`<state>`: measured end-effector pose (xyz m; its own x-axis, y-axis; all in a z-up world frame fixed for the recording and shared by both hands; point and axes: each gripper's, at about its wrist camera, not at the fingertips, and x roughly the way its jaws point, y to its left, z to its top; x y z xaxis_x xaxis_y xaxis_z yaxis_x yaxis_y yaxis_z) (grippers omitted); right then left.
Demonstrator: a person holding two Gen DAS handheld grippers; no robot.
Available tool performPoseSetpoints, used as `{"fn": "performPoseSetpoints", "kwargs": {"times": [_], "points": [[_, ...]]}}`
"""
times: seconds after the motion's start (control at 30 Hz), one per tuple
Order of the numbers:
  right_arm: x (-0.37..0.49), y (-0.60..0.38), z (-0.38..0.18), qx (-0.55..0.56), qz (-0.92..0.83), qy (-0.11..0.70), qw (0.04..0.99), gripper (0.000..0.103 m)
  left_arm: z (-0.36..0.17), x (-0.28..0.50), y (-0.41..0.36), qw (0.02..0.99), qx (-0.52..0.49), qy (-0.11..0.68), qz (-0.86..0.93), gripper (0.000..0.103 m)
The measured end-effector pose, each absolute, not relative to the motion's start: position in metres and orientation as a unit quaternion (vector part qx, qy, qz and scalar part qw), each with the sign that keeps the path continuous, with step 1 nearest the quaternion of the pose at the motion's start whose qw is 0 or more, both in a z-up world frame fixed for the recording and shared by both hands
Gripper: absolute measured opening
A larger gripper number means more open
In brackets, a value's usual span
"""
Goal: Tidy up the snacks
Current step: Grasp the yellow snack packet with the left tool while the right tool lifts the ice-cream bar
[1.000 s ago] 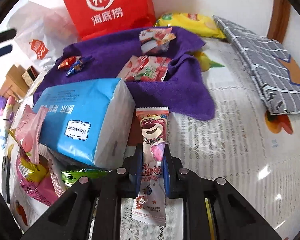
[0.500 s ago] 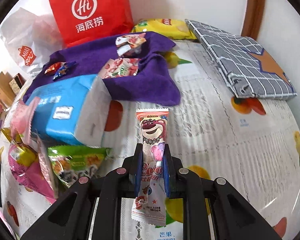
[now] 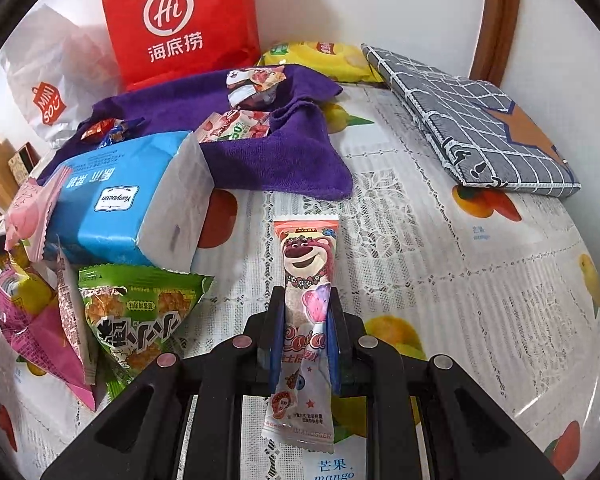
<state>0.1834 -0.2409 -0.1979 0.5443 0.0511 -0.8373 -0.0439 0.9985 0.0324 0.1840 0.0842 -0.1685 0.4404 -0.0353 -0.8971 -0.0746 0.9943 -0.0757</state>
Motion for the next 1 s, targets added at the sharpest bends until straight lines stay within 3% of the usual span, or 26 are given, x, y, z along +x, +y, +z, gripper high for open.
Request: {"fn": "performPoseSetpoints", "kwargs": {"times": [0.13,0.27,0.47,0.67,0.77,1.0], "points": [[0.180,-0.240,-0.199,0.003,0.029,0.468,0.883,0.019,-0.179,0.181,0.085,0.848,-0.047,0.527,0.023,0.061],[0.178,-0.242,-0.199,0.010,0.030,0.465,0.885,0.018,-0.172,0.176,0.087,0.854,-0.054,0.518,0.004,0.046],[0.175,-0.246,-0.193,0.032,0.040,0.472,0.880,0.016,-0.162,0.172,0.082,0.858,-0.048,0.512,-0.010,0.035],[0.170,-0.244,-0.179,0.026,0.043,0.465,0.884,0.016,-0.164,0.165,0.076,0.855,-0.042,0.516,-0.012,0.038],[0.168,-0.242,-0.174,0.024,0.045,0.464,0.884,0.016,-0.173,0.162,0.072,0.853,-0.034,0.521,-0.003,0.050],[0.160,-0.240,-0.154,0.019,0.046,0.449,0.892,0.016,-0.164,0.154,0.077,0.862,-0.049,0.504,-0.005,0.034]]}}
